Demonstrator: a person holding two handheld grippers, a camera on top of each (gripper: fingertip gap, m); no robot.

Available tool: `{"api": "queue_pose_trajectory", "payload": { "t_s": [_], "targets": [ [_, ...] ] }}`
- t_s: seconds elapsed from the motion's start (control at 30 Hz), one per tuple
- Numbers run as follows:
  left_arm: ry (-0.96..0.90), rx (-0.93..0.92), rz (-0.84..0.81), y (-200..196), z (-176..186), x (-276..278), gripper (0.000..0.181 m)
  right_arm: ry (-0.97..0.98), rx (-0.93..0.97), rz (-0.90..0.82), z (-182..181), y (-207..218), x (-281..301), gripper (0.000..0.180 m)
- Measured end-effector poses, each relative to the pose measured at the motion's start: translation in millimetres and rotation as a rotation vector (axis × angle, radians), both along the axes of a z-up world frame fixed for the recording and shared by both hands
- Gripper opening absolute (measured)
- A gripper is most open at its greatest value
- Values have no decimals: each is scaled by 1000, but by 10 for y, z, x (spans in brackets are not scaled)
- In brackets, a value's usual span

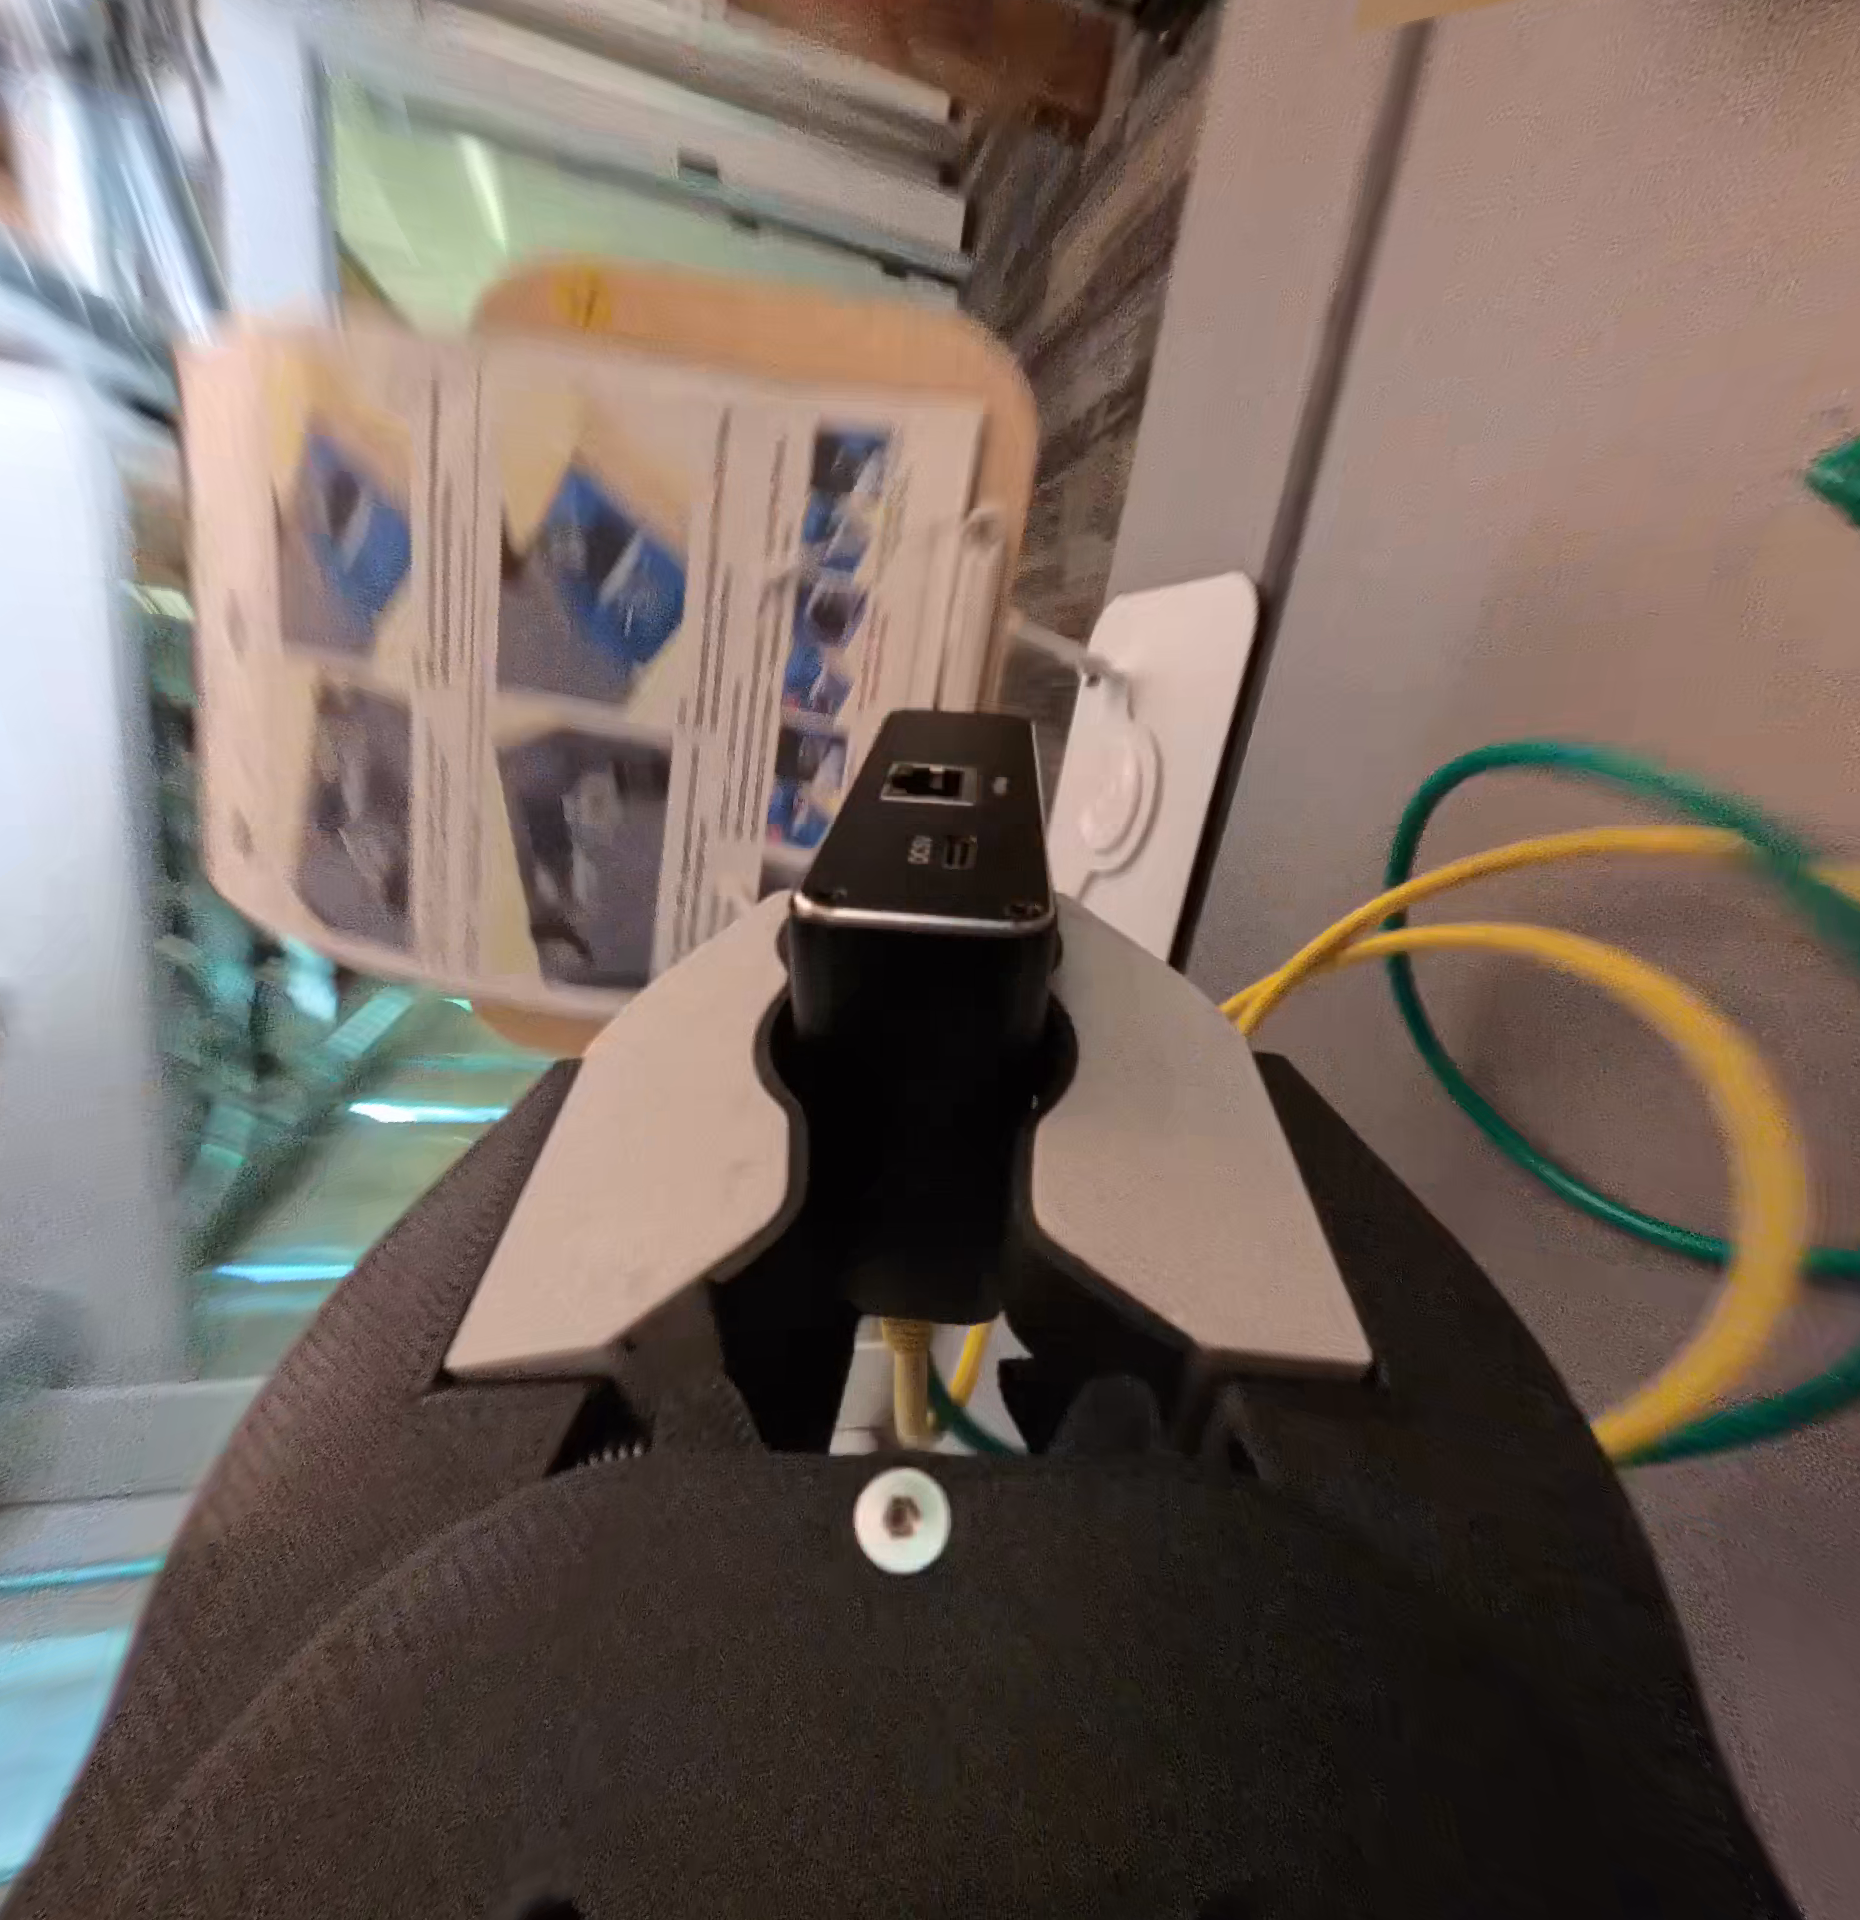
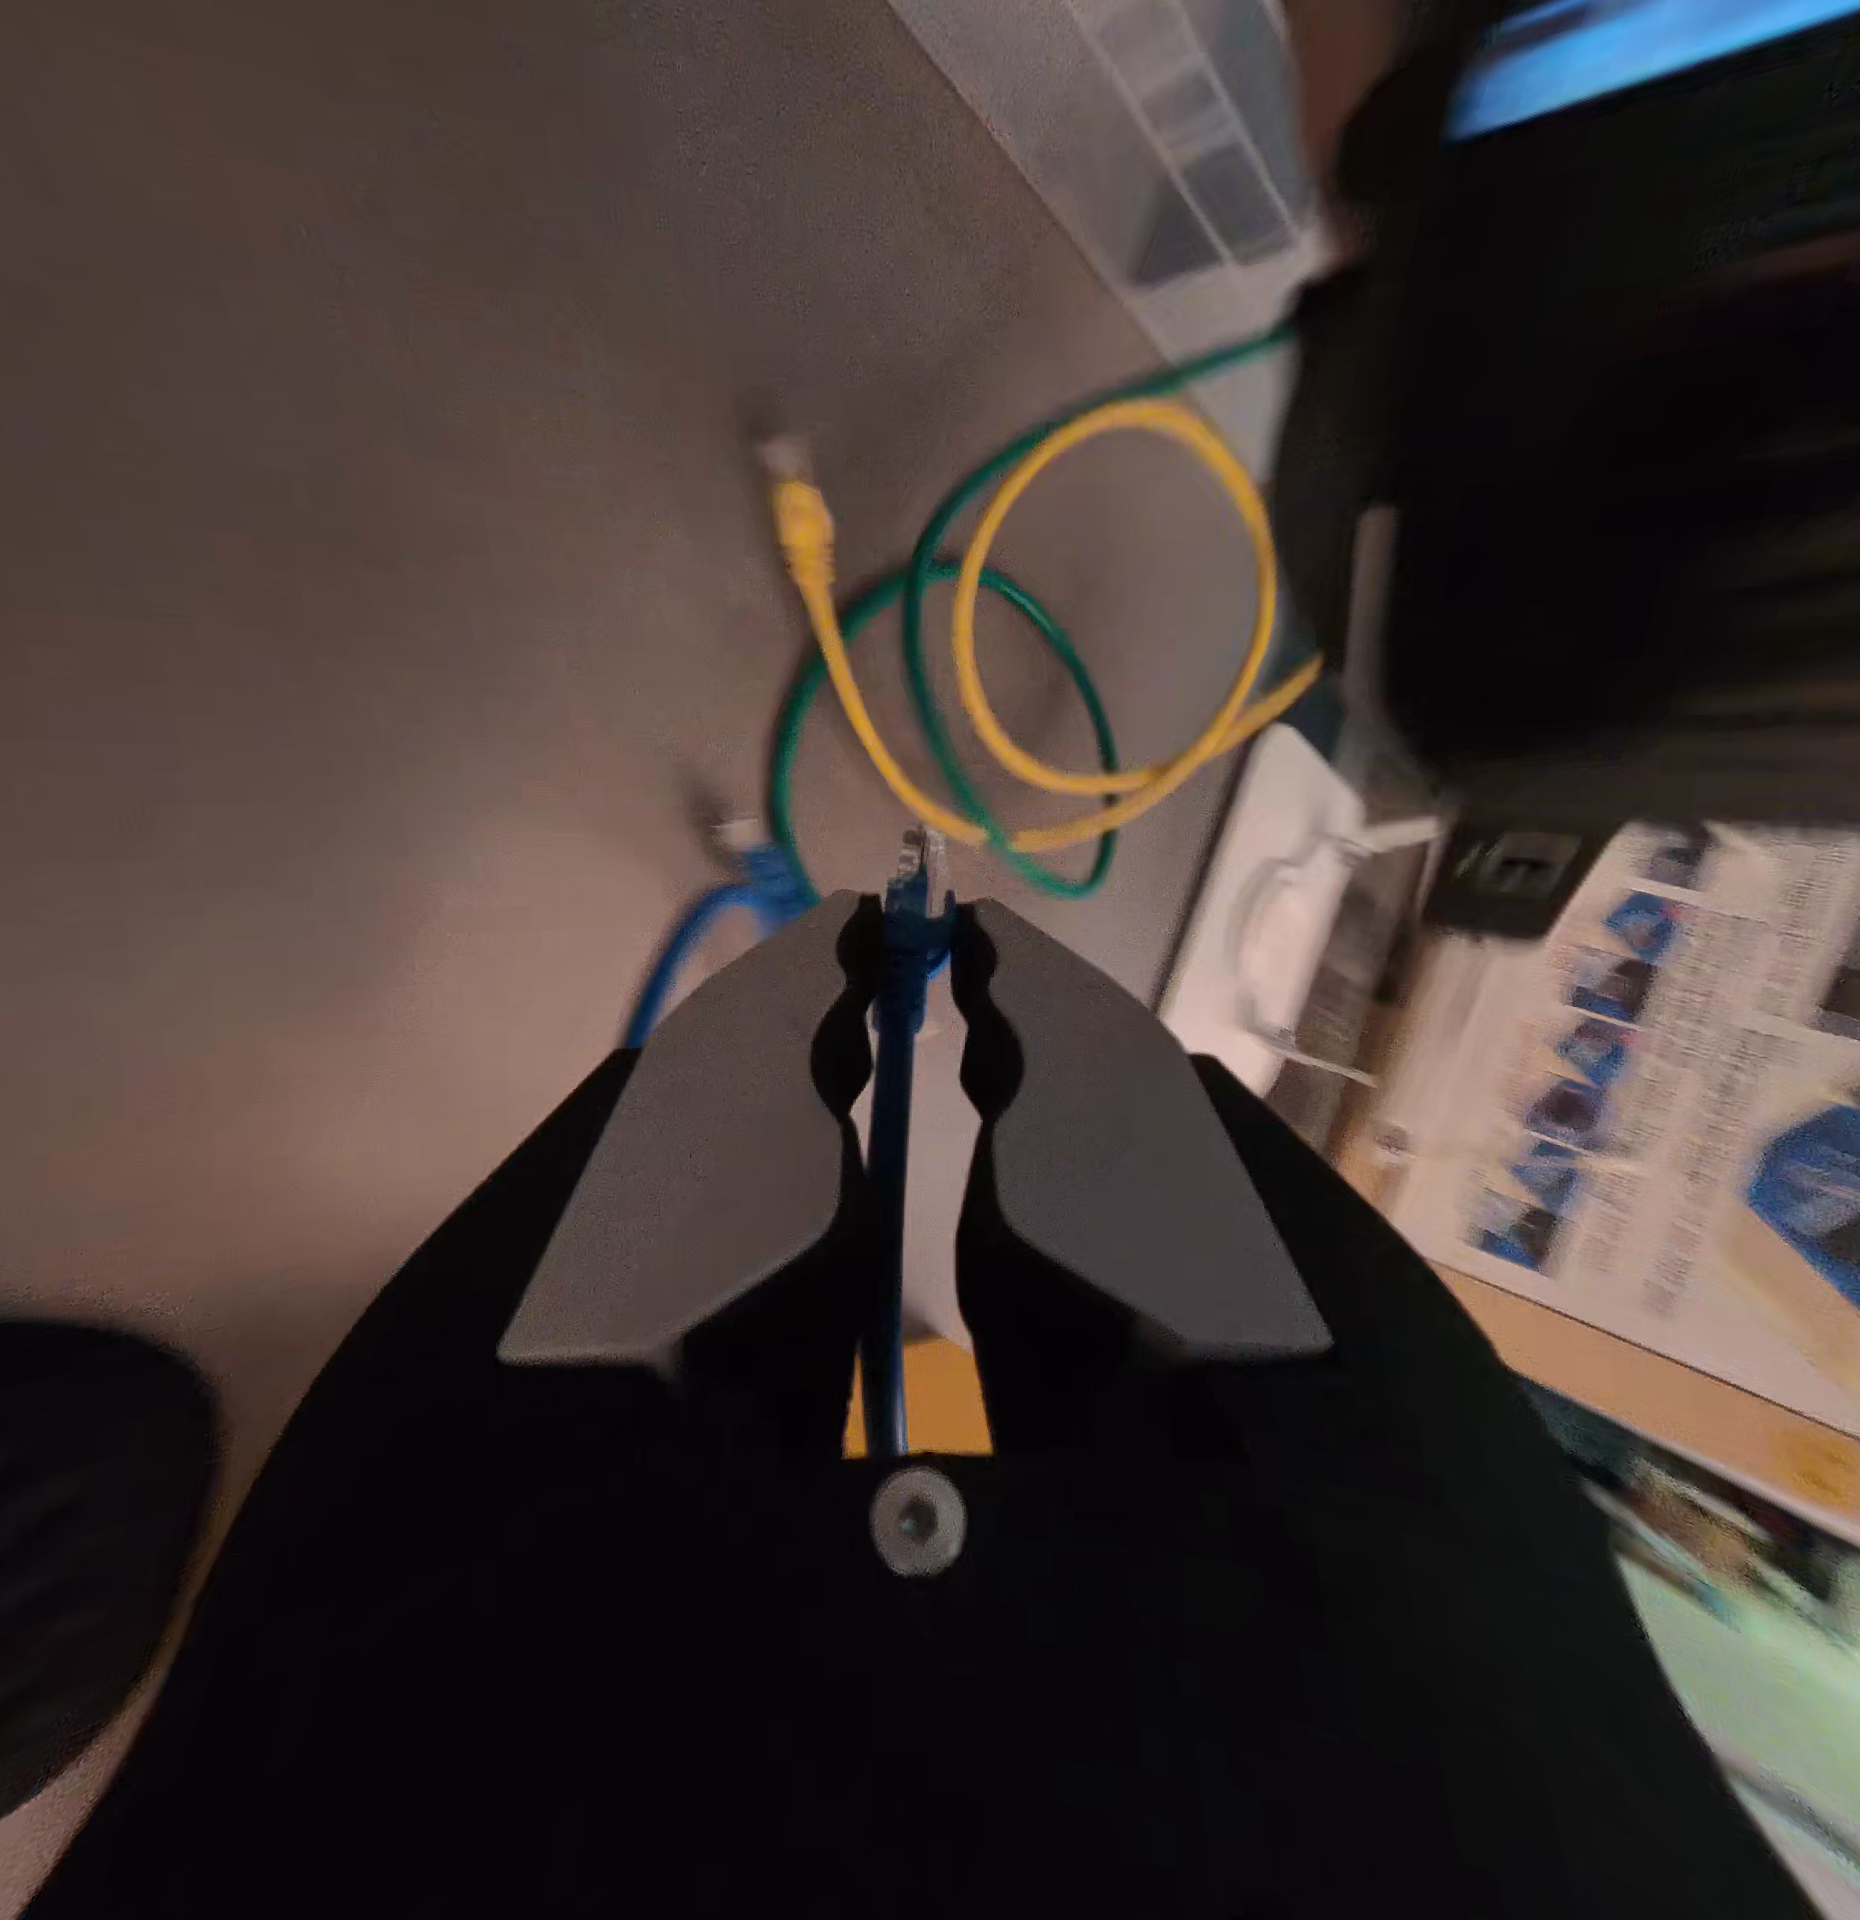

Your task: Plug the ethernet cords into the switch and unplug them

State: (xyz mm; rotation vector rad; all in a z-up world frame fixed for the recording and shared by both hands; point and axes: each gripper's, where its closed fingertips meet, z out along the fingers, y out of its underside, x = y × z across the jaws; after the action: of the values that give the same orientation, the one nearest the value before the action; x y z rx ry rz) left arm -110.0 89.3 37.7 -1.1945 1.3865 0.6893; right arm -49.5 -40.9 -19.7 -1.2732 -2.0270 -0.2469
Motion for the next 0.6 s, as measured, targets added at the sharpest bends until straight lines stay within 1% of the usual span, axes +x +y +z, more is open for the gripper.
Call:
{"api": "queue_pose_trajectory", "payload": {
  "t_s": [0.03,0.07,0.1,0.17,0.2,0.27,0.3,0.33,0.4,0.43,0.53,0.6],
  "targets": [
    [-111,-87,-26,-18,135,-139,37,-14,107,-23,46,124,-16,15],
    [-223,-175,-109,-138,283,-187,37,20,119,-13,81,149,-44,15],
    [-313,-230,-192,-276,440,-210,37,93,92,-7,152,155,-72,15],
    [-453,-251,-296,-457,729,-259,37,194,114,-34,339,242,17,15],
    [-497,-250,-330,-516,828,-272,37,239,189,-84,499,343,122,15],
    [-546,-246,-362,-583,946,-283,36,381,358,-143,941,431,339,15],
    [-560,-247,-368,-604,976,-282,36,478,469,-194,1241,447,491,15],
    [-566,-248,-369,-622,996,-280,37,562,533,-222,1472,398,632,15],
    [-568,-246,-354,-641,1031,-303,36,659,490,-196,1628,237,751,14],
    [-567,-242,-351,-656,1052,-318,36,672,491,-225,1665,236,823,14],
    [-597,-231,-367,-706,1135,-361,37,648,608,-348,1770,337,1077,14],
    [-604,-240,-374,-727,1157,-383,37,721,612,-374,1865,314,1154,14]
  ]
}}
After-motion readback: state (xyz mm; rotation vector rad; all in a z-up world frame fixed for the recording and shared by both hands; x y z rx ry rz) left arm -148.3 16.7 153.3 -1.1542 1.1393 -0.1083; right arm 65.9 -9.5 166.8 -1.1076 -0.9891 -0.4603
